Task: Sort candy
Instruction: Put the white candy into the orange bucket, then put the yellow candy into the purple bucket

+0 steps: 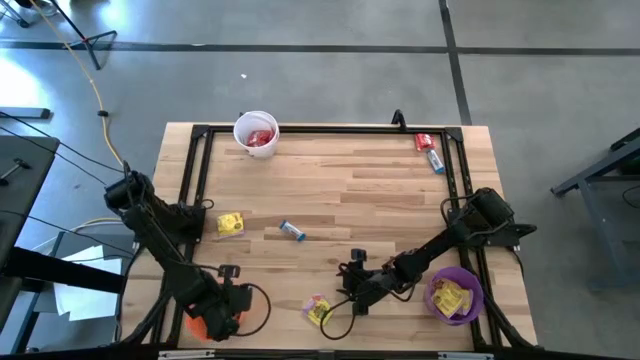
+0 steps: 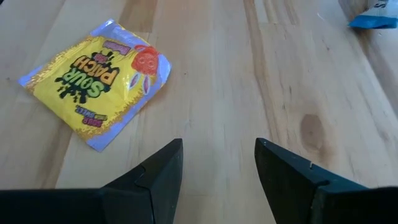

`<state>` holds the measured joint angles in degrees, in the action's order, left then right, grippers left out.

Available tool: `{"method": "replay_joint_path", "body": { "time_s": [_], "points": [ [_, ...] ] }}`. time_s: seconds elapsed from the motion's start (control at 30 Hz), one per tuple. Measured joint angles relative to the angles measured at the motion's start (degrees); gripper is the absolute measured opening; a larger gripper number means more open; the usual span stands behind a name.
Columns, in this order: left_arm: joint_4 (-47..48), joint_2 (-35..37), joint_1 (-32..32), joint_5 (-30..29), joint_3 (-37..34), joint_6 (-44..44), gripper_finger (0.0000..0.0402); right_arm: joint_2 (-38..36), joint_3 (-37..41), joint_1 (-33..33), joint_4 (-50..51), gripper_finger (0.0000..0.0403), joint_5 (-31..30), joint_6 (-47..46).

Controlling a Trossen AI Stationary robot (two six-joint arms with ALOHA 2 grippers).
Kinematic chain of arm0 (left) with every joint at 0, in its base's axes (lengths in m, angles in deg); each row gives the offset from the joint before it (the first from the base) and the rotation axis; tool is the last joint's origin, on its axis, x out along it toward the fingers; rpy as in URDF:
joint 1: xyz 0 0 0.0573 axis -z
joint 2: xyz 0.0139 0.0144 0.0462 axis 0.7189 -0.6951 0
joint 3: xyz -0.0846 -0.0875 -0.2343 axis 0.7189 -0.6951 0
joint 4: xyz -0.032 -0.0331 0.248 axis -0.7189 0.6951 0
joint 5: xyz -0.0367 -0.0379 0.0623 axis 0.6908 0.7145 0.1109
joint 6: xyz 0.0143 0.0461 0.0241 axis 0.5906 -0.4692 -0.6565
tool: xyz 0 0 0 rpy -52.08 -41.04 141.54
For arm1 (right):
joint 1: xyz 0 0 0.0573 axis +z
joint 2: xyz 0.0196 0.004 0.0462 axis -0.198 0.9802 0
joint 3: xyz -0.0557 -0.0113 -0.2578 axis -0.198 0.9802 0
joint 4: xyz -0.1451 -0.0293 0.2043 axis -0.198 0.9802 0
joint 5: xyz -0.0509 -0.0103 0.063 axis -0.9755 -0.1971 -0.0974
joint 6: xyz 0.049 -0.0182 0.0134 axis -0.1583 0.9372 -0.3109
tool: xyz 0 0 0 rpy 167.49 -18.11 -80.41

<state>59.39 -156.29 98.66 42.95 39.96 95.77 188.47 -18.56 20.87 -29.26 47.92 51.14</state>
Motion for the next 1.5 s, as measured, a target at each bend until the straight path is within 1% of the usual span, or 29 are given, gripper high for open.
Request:
{"method": "replay_joint_path", "body": {
  "time_s": [0.13,0.23,0.37,0.57,0.83,1.03,1.13,1.23,1.3,1.4,1.5],
  "points": [
    [0.61,0.00,-0.40,3.50,0.00,2.00,0.0115,0.00,0.00,0.00,-0.02,0.0196,-1.19,0.00],
    [2.61,0.00,-0.40,6.11,0.64,3.94,0.0137,0.00,0.00,-0.01,-1.14,0.0197,-1.19,0.00],
    [7.10,0.02,0.68,6.00,3.55,4.49,0.0154,0.00,0.00,0.48,-4.15,0.0197,-1.14,0.74],
    [10.62,0.02,2.35,2.54,8.55,3.97,0.0158,0.00,-0.02,1.95,-9.07,0.0197,-0.93,3.46],
    [10.53,0.45,3.31,-1.31,13.00,-0.81,0.0158,0.00,-0.02,2.26,-10.78,0.0197,1.46,1.19],
    [10.39,3.55,3.23,-9.06,13.09,-7.08,0.0158,0.17,-0.02,2.26,-12.69,0.0197,2.44,2.51],
    [10.06,4.85,2.15,-11.80,13.09,-11.01,0.0158,1.70,-0.04,2.27,-14.62,0.0197,2.46,2.51],
    [8.36,5.47,-0.01,-12.88,13.09,-16.32,0.0158,4.26,-2.08,2.25,-14.29,0.0202,2.96,2.54],
    [4.92,5.70,-1.83,-12.85,12.60,-21.22,0.0158,5.66,-4.48,2.27,-12.52,0.0211,2.99,2.54],
    [-3.72,6.29,-5.23,-10.04,8.89,-29.29,0.0158,7.08,-8.50,2.30,-7.35,0.0229,3.03,2.86],
    [-14.96,6.72,-8.73,-6.61,2.28,-36.34,0.0158,7.80,-11.70,2.38,-2.64,0.0246,3.13,2.99]
  ]
}}
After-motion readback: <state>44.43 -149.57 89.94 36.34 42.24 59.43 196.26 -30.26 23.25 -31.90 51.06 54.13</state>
